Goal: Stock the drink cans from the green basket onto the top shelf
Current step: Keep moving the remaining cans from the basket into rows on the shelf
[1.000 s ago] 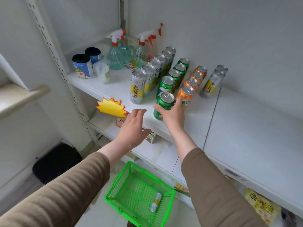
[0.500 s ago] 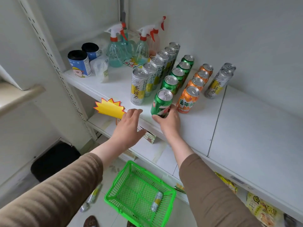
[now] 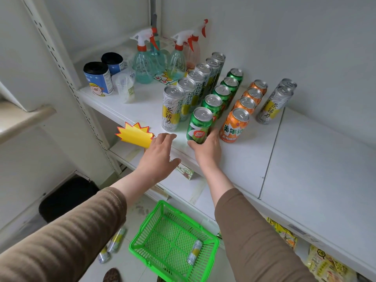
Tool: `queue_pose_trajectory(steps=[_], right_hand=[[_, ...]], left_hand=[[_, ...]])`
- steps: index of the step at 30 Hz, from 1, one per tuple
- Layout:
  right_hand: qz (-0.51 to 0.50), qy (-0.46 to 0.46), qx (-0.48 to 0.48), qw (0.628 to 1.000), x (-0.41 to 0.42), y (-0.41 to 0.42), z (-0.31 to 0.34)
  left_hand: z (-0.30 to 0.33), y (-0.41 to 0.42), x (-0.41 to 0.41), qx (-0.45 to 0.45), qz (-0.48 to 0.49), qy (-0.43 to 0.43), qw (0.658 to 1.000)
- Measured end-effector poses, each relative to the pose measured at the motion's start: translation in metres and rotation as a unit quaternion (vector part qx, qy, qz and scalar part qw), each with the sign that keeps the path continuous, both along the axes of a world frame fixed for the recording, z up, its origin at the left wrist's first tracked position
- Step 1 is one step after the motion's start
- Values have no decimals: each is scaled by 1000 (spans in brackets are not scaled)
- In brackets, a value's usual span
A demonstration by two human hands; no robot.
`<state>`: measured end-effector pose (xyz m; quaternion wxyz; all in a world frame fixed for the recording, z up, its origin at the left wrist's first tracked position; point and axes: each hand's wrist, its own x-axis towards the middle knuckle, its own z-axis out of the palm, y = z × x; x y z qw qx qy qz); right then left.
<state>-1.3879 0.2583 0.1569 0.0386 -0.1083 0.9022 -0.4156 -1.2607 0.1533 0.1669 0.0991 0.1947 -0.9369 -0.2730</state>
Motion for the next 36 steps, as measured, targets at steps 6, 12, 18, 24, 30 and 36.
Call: queue_pose_trajectory(steps=[6, 12, 18, 24, 30, 36], right_hand=[[-24, 3, 34, 999, -1, -7, 4], [-37, -3, 49, 998, 0, -10, 8], [-34, -13, 45, 998, 1, -9, 10], [-34, -26, 27, 999, 1, -7, 11], [-42, -23, 23, 999, 6, -8, 13], [-45, -24, 25, 998, 6, -9, 14]], left_hand=[[-1, 1, -1, -7, 5, -3, 1000], [-3, 4, 4, -11, 10, -6, 1000], [-7, 8, 17, -8, 17, 2, 1000], [-8, 15, 35, -2, 16, -12, 1000], [-7, 19, 53, -5, 23, -30, 999], [-3, 23, 58, -11, 24, -31, 999]])
